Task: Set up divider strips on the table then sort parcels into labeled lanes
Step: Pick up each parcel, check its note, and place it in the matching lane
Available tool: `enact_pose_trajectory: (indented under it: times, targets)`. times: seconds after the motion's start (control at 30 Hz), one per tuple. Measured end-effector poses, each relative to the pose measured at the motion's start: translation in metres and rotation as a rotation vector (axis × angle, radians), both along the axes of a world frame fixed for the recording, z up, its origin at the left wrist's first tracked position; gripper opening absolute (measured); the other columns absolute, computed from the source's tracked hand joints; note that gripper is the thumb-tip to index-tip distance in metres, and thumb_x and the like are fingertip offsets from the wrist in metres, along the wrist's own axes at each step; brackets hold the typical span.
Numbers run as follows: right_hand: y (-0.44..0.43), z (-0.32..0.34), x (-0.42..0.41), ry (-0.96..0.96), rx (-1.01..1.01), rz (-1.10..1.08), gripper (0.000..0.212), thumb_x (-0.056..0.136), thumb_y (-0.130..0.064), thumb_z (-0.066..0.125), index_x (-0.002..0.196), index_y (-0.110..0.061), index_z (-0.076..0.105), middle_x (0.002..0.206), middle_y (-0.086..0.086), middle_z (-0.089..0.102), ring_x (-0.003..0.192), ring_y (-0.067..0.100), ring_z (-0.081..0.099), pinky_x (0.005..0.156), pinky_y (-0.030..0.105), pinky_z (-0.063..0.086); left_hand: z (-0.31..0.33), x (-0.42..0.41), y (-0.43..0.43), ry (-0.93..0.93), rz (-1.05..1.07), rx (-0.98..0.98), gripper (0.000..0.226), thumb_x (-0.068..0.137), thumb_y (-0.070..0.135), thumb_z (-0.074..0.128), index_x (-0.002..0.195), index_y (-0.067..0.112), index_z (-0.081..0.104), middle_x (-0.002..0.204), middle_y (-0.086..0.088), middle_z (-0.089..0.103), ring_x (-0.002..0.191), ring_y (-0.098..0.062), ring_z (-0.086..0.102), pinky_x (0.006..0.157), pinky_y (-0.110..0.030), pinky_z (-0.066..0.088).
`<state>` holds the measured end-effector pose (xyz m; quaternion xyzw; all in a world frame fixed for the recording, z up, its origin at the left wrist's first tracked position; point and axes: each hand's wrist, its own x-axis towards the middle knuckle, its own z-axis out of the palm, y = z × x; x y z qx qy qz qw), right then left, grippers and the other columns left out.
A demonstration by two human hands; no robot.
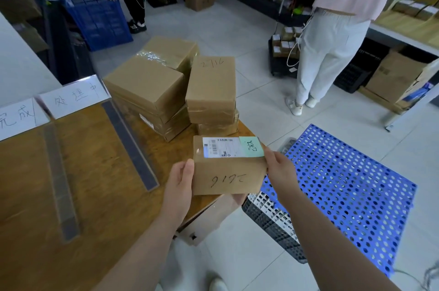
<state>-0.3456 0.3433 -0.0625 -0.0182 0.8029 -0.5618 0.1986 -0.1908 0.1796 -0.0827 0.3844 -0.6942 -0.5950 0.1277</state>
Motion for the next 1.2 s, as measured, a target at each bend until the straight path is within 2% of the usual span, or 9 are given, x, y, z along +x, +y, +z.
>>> enact_pose_trajectory:
  times: [0.2,0.33,0.5,0.6,0.7,0.83,0.93,1.1,1.2]
  targets:
    - [-0.003,-0.006,0.009,0.030,0.040,0.035,0.021,0.094,-0.039,0.052,0.083,-0.021,0.057,0.081,-0.003,0.063,0.074,0.014,0.058,0.061,0.028,0.044,-0.008,-0.001,-0.004,-0.098,-0.061,-0.104,0.052,0.091,0.062,0.042,0.136,0.036,0.043,0.129,0.007,0.056,0.118,-0.015,0.053,0.095,-0.033,0.052]
    - [-0.001,-0.011,0.010,0.005,0.088,0.082,0.027,0.094,-0.038,0.055,0.084,-0.012,0.056,0.092,0.012,0.070,0.083,0.027,0.068,0.076,0.044,0.057,-0.007,-0.011,-0.012,-0.149,-0.074,-0.145,0.058,0.098,0.038,0.051,0.150,0.031,0.026,0.137,0.007,0.053,0.100,-0.003,0.056,0.067,-0.003,0.047]
    - [0.000,-0.018,0.010,-0.098,0.095,0.281,0.045,0.097,-0.026,0.052,0.141,-0.028,0.041,0.102,-0.001,0.067,0.083,0.010,0.067,0.051,0.014,0.047,0.001,-0.026,-0.006,-0.289,0.130,-0.002,0.088,0.094,0.033,0.061,0.156,0.020,0.000,0.159,-0.011,0.023,0.140,-0.032,0.037,0.107,-0.044,0.040]
    - [-0.003,-0.015,0.005,-0.062,0.143,0.323,0.050,0.096,-0.027,0.054,0.144,-0.030,0.041,0.119,-0.007,0.055,0.095,0.010,0.059,0.076,0.026,0.050,0.001,-0.026,0.007,-0.257,0.158,0.102,0.073,0.094,0.031,0.062,0.147,0.011,0.018,0.145,-0.009,0.044,0.123,-0.022,0.050,0.094,-0.033,0.047]
    - [-0.006,-0.012,0.000,-0.050,0.142,0.340,0.059,0.094,-0.022,0.056,0.148,-0.024,0.033,0.148,0.000,0.036,0.128,0.021,0.045,0.107,0.045,0.037,-0.001,-0.024,0.024,-0.209,0.070,0.160,0.055,0.096,0.025,0.060,0.141,0.006,0.034,0.137,-0.006,0.054,0.122,-0.022,0.054,0.095,-0.030,0.047]
    - [-0.016,-0.011,0.000,-0.093,0.036,0.337,0.050,0.093,-0.009,0.054,0.140,-0.020,0.040,0.136,-0.002,0.054,0.125,0.020,0.050,0.103,0.046,0.043,0.003,-0.024,0.041,-0.211,-0.015,0.158,0.045,0.099,0.027,0.055,0.135,0.005,0.041,0.131,-0.004,0.058,0.118,-0.020,0.055,0.089,-0.027,0.040]
    - [-0.018,-0.012,0.007,-0.122,0.075,0.317,0.034,0.092,-0.028,0.060,0.123,-0.018,0.050,0.115,-0.004,0.059,0.110,0.015,0.056,0.083,0.030,0.045,0.002,-0.021,0.042,-0.231,-0.036,0.141,0.047,0.098,0.028,0.056,0.135,0.005,0.042,0.128,-0.010,0.061,0.116,-0.026,0.059,0.088,-0.029,0.044]
    - [-0.015,-0.012,0.024,-0.118,0.093,0.421,0.035,0.095,-0.030,0.057,0.129,-0.020,0.060,0.116,-0.007,0.067,0.107,0.010,0.060,0.093,0.030,0.047,-0.001,-0.008,0.041,-0.175,-0.062,0.202,0.043,0.100,0.021,0.050,0.142,0.022,0.039,0.133,0.003,0.061,0.118,-0.019,0.060,0.101,-0.044,0.049]
    - [-0.017,-0.005,0.031,-0.074,0.081,0.438,0.034,0.092,-0.029,0.061,0.124,-0.020,0.065,0.111,-0.009,0.071,0.102,0.009,0.064,0.092,0.031,0.050,0.001,-0.001,0.039,-0.150,0.002,0.200,0.041,0.100,0.021,0.048,0.141,0.026,0.044,0.132,0.007,0.062,0.117,-0.018,0.061,0.098,-0.041,0.052]
